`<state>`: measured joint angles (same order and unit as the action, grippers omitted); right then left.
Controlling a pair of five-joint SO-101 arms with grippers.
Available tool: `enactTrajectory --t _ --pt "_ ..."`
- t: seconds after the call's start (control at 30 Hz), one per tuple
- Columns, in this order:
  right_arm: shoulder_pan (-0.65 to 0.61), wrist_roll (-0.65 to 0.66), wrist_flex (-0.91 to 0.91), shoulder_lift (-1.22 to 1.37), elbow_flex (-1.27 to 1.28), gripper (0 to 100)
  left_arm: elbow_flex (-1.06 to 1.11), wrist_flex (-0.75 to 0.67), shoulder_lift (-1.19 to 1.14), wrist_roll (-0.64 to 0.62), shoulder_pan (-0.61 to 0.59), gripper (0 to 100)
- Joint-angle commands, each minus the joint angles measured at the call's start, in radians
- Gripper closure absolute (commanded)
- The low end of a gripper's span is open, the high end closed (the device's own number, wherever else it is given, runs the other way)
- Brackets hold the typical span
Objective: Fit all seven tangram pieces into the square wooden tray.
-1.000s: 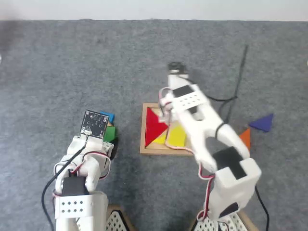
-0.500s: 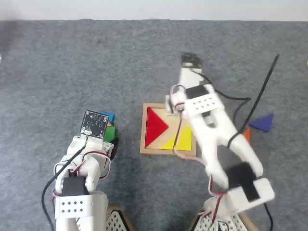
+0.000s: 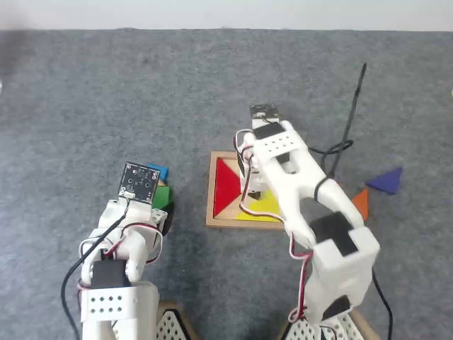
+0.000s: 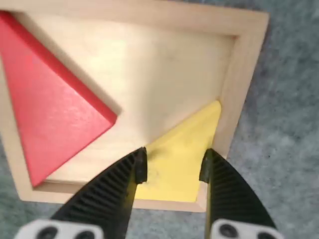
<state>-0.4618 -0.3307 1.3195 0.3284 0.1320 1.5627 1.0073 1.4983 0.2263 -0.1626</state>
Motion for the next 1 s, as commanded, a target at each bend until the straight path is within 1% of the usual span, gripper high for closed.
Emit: enactTrajectory --t 0.0,0.13,0.27,0.37,0.53,0.67,0.73,0.83,0.97 --pt "-0.004 0.037 0.035 0.064 -0.084 81.2 -0.01 -0.02 -0.003 -0.011 0.002 75" --pt "-0.007 0.032 0.033 0.143 -0.104 74.9 -0.012 -0.02 -0.003 -0.009 -0.02 75" --pt "-0.004 0.031 0.05 0.139 -0.132 70.5 -0.013 -0.02 -0.003 -0.009 -0.018 75" --pt "-0.007 0.037 0.076 0.128 -0.146 69.9 -0.013 -0.02 -0.003 -0.009 -0.018 75" --pt "-0.002 0.038 0.17 0.131 -0.163 70.2 -0.013 -0.02 -0.003 -0.011 -0.018 75" --pt "-0.002 0.037 0.17 0.133 -0.13 70.3 -0.013 -0.02 -0.003 -0.011 -0.018 75" --pt "-0.001 0.037 0.168 0.133 -0.109 73.2 -0.013 -0.02 -0.003 -0.011 -0.018 75" --pt "0.019 0.044 0.171 0.122 -0.083 86.3 -0.015 -0.02 -0.003 -0.011 -0.018 75" --pt "0.088 0.068 0.18 0.12 -0.075 86.0 -0.015 -0.02 -0.003 -0.011 -0.018 75"
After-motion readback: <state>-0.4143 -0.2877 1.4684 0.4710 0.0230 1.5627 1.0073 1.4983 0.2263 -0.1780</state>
